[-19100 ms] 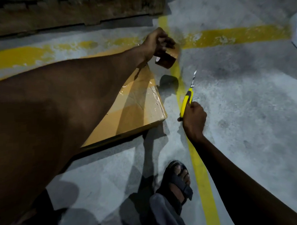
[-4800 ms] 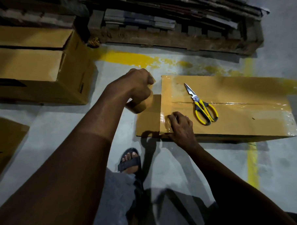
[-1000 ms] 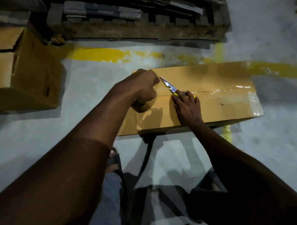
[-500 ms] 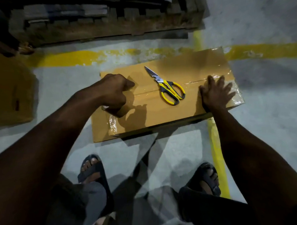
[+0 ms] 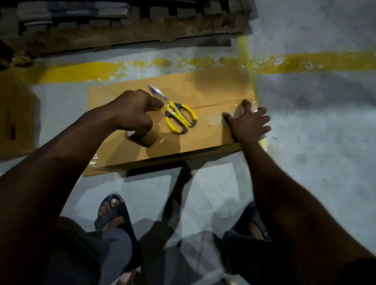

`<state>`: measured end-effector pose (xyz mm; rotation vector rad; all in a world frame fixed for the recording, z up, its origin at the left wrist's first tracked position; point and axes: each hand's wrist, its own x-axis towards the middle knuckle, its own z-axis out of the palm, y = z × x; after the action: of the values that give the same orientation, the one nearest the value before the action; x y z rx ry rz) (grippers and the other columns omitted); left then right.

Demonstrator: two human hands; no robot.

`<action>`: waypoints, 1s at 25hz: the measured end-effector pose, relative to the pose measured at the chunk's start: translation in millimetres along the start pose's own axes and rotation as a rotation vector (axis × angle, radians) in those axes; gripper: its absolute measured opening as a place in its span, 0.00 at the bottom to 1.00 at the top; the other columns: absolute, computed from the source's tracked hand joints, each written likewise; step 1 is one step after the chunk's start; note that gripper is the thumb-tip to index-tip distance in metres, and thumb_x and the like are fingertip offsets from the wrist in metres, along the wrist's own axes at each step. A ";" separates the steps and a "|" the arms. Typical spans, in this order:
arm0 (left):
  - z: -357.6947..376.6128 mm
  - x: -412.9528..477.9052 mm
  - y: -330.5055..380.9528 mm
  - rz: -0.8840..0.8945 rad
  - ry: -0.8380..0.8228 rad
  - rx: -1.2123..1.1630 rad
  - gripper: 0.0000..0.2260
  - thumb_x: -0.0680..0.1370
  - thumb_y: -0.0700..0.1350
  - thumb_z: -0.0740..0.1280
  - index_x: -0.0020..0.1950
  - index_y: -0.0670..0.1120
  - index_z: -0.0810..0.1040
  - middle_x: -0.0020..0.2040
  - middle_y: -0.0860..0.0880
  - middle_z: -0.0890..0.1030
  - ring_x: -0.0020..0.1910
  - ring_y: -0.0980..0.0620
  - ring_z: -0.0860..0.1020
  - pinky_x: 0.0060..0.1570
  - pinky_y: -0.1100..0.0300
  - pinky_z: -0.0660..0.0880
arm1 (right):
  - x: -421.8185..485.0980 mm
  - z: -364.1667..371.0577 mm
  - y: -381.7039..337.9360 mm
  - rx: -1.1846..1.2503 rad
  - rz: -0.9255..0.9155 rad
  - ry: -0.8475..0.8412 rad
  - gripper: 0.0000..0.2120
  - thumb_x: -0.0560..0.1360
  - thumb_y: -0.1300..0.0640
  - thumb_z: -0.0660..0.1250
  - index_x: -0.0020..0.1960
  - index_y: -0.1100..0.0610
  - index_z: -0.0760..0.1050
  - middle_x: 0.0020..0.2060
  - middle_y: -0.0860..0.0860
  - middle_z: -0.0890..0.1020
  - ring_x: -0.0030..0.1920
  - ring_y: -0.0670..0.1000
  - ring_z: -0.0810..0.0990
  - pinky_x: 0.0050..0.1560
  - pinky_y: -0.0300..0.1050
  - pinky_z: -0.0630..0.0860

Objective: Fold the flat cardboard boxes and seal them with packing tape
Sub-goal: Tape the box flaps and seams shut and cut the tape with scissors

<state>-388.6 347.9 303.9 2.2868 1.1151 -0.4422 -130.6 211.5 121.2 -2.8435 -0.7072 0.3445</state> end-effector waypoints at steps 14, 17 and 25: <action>43.1 50.0 15.9 -0.063 -0.020 -1.005 0.18 0.76 0.34 0.67 0.63 0.48 0.78 0.58 0.49 0.80 0.51 0.52 0.79 0.40 0.59 0.74 | -71.3 17.0 -60.4 0.924 -0.131 0.052 0.06 0.75 0.51 0.68 0.40 0.51 0.77 0.43 0.51 0.81 0.47 0.52 0.78 0.47 0.48 0.72; 42.4 109.1 32.7 0.003 -0.020 -1.233 0.16 0.77 0.35 0.65 0.64 0.47 0.77 0.54 0.49 0.81 0.53 0.52 0.78 0.46 0.58 0.76 | -52.3 5.6 -60.7 1.203 -0.166 -0.208 0.14 0.72 0.44 0.62 0.31 0.48 0.77 0.31 0.45 0.79 0.37 0.49 0.78 0.39 0.43 0.70; 55.5 218.7 55.4 0.005 0.003 -1.173 0.14 0.79 0.38 0.62 0.63 0.47 0.78 0.49 0.51 0.78 0.39 0.56 0.71 0.27 0.67 0.67 | 8.9 13.8 -53.7 1.090 -0.314 -0.179 0.08 0.73 0.49 0.68 0.40 0.54 0.76 0.35 0.49 0.81 0.36 0.47 0.80 0.40 0.46 0.77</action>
<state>-215.7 421.0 166.9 1.2410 0.9691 0.2106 -150.0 264.1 119.3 -1.6679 -0.6830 0.6747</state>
